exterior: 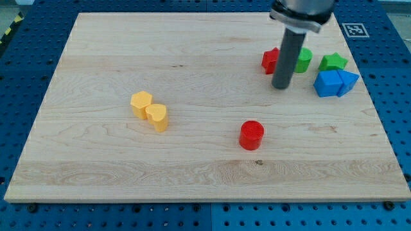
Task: Push the red circle into the bottom side of red star
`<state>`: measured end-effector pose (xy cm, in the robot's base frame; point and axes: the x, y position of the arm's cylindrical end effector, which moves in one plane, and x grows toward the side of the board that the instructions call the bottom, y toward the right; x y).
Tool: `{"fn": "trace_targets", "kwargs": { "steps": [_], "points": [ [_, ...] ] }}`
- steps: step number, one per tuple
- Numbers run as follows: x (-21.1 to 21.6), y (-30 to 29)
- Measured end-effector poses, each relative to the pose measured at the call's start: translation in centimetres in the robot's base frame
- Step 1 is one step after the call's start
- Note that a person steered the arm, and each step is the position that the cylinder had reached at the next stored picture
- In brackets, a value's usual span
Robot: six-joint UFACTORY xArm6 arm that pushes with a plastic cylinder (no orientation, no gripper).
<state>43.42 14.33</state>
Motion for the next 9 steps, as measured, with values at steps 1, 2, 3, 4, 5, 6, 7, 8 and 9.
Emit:
{"fn": "trace_targets", "kwargs": {
  "steps": [1,2,3,4,5,6,7,8,9],
  "points": [
    [6.3,2.2],
    [12.6,3.5],
    [16.8,2.2],
    [17.1,-2.3],
    [17.1,-6.2],
    [17.1,-6.2],
    [16.5,-7.6],
    [15.1,-10.0],
    [12.8,-9.9]
  ]
}}
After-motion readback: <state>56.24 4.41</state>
